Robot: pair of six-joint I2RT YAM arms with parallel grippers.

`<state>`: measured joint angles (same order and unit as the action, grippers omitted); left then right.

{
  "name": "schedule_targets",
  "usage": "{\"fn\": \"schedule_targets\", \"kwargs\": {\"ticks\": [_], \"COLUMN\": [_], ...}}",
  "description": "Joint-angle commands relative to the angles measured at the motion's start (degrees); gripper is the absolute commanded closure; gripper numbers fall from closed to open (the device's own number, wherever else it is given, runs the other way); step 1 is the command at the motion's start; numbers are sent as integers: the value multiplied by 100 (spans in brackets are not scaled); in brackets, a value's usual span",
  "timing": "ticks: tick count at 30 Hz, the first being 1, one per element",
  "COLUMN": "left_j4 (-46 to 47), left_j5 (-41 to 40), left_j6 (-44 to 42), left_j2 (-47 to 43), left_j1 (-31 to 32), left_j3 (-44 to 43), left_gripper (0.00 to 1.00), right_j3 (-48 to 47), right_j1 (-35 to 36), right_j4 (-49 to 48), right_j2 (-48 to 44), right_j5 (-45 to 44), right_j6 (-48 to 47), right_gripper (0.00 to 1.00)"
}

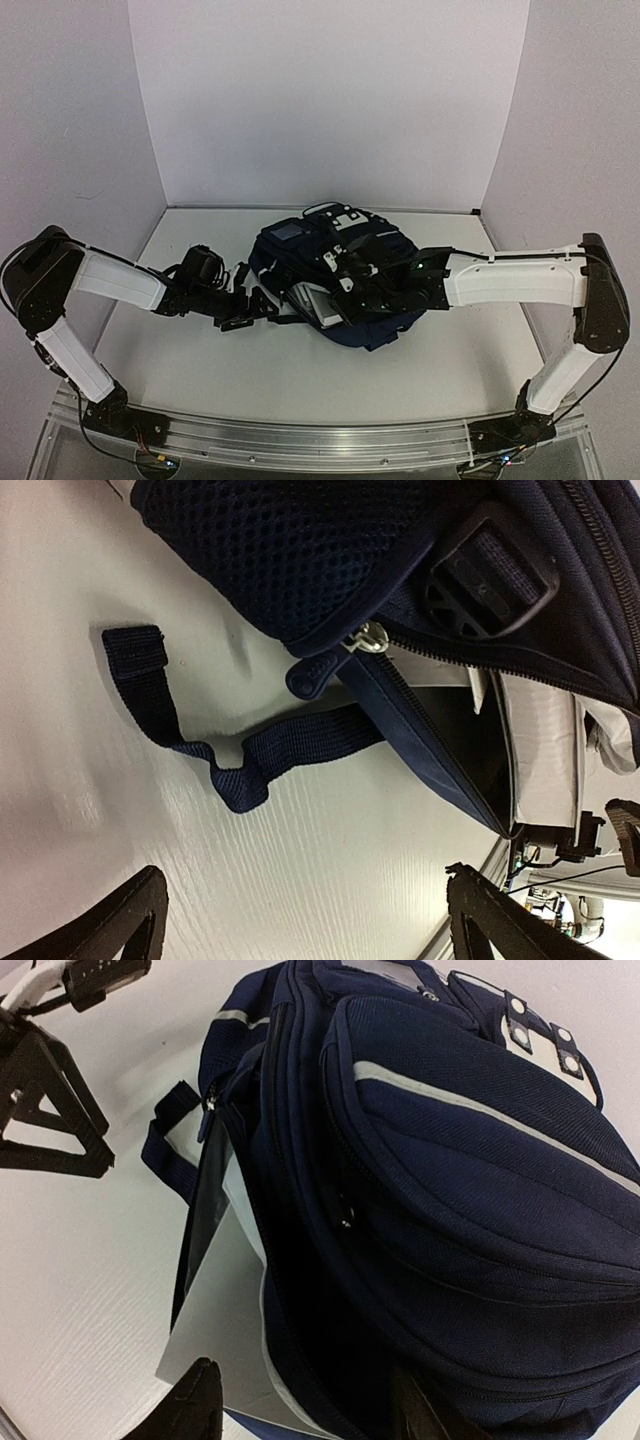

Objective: Pack the student bag
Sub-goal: Adjust the student bag at the center of the board.

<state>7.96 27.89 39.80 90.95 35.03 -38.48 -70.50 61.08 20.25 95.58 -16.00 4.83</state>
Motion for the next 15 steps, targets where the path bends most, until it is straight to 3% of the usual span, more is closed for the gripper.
{"fn": "schedule_targets", "kwargs": {"ticks": [1,4,6,9,11,15], "left_j4": [878,996,980,899,973,1244], "left_j5": [138,-39,-282,-607,-651,-620], "left_j6": [-266,-392,-487,-634,-687,-786], "left_j2": [245,287,265,282,338,629], "left_j1": [-31,-28,-31,-26,-22,-20], "left_j3": [-156,-252,-296,-401,-452,-597], "left_gripper": [8,16,22,32,36,44], "right_j3": [-178,-234,-303,-374,-375,-314], "right_j1": [-6,0,2,4,3,3], "right_j4": [154,152,146,101,45,-130], "right_j2": [252,374,452,494,465,320], "right_j5": [-597,-867,-1064,-1382,-1546,-1705], "right_j6": [-130,-126,-108,-12,55,264], "right_gripper": [44,47,61,90,100,100]}}
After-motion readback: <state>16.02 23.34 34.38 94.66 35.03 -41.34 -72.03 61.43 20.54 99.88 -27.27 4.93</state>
